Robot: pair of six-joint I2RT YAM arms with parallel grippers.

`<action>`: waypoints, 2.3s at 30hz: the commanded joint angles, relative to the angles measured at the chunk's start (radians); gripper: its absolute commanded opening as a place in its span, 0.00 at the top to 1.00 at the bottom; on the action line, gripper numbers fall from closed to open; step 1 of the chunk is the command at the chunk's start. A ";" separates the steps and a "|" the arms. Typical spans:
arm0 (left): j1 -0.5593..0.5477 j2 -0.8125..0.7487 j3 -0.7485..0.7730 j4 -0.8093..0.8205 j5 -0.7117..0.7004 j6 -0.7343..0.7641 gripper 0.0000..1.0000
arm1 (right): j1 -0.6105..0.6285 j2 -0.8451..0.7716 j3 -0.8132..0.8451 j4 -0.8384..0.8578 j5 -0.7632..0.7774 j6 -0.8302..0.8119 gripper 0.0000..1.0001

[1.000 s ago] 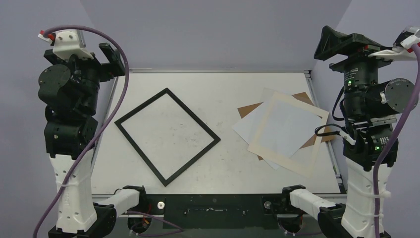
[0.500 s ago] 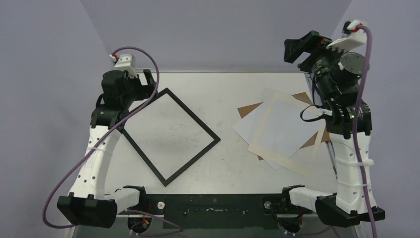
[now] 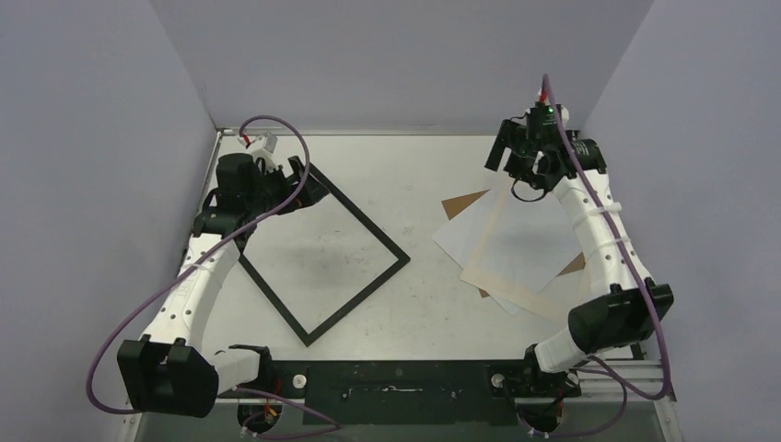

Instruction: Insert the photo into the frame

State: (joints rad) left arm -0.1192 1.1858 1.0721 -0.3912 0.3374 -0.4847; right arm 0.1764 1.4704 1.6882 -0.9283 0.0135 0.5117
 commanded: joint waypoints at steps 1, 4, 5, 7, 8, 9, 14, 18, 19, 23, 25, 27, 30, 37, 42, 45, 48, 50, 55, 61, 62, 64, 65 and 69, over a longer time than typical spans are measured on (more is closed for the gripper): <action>-0.005 0.037 0.032 0.077 0.129 -0.019 0.13 | 0.001 0.112 -0.009 -0.200 0.165 -0.018 0.07; -0.008 0.057 0.054 0.056 0.115 0.016 0.13 | 0.000 0.153 -0.047 -0.237 0.231 -0.029 0.06; -0.007 0.061 0.057 0.058 0.109 0.022 0.12 | 0.000 0.152 -0.070 -0.234 0.240 -0.029 0.05; -0.007 0.064 0.061 0.050 0.072 0.025 0.11 | -0.004 0.142 -0.127 -0.211 0.232 -0.031 0.04; -0.006 0.064 0.061 0.037 0.054 0.017 0.10 | -0.008 0.135 -0.154 -0.197 0.225 -0.029 0.03; -0.004 0.065 0.062 0.023 0.017 0.006 0.10 | -0.012 0.131 -0.183 -0.185 0.215 -0.026 0.02; 0.016 0.044 0.047 -0.001 -0.038 0.033 0.10 | -0.026 0.095 -0.368 -0.150 0.117 0.000 0.01; 0.017 0.062 0.028 -0.009 0.060 0.057 0.08 | -0.022 0.040 -0.489 -0.099 0.070 0.042 0.02; 0.007 0.080 0.025 -0.013 0.085 0.049 0.08 | -0.022 0.035 -0.512 -0.085 0.054 0.057 0.02; -0.103 0.185 0.042 0.041 0.199 0.016 0.12 | -0.023 0.037 -0.585 -0.020 0.016 0.106 0.04; -0.192 0.253 0.094 0.053 0.247 0.017 0.13 | -0.028 0.051 -0.593 0.002 0.042 0.106 0.04; -0.278 0.338 0.159 0.060 0.288 0.013 0.13 | -0.041 0.065 -0.597 0.020 0.064 0.109 0.03; -0.382 0.486 0.272 0.063 0.304 -0.012 0.18 | -0.070 0.085 -0.601 0.049 0.064 0.110 0.03; -0.492 0.814 0.476 0.241 0.313 -0.250 0.27 | -0.214 0.078 -0.642 0.065 0.102 0.127 0.04; -0.552 0.993 0.612 0.297 0.308 -0.340 0.29 | -0.266 0.056 -0.678 0.078 0.095 0.156 0.04; -0.576 1.069 0.677 0.300 0.314 -0.369 0.30 | -0.297 0.064 -0.712 0.105 0.048 0.198 0.04; -0.593 1.109 0.697 0.327 0.321 -0.407 0.34 | -0.320 0.087 -0.736 0.124 0.007 0.213 0.04; -0.604 1.120 0.694 0.358 0.324 -0.438 0.36 | -0.328 0.094 -0.745 0.128 0.002 0.212 0.05; -0.627 1.146 0.696 0.319 0.265 -0.476 0.38 | -0.342 0.107 -0.761 0.136 -0.006 0.207 0.05; -0.656 1.205 0.781 0.133 0.190 -0.444 0.42 | -0.350 0.120 -0.773 0.133 -0.032 0.190 0.05; -0.658 1.221 0.801 0.108 0.196 -0.440 0.43 | -0.351 0.126 -0.773 0.130 -0.032 0.188 0.05; -0.663 1.248 0.832 0.070 0.207 -0.438 0.46 | -0.354 0.138 -0.775 0.129 -0.033 0.183 0.06; -0.666 1.259 0.845 0.035 0.209 -0.432 0.48 | -0.355 0.140 -0.776 0.129 -0.033 0.182 0.06; -0.672 1.288 0.888 -0.079 0.211 -0.415 0.49 | -0.357 0.145 -0.788 0.138 -0.039 0.179 0.06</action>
State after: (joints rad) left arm -0.7750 2.4359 1.9018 -0.3210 0.5575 -0.9306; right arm -0.1745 1.6020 0.9180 -0.8040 -0.0341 0.6952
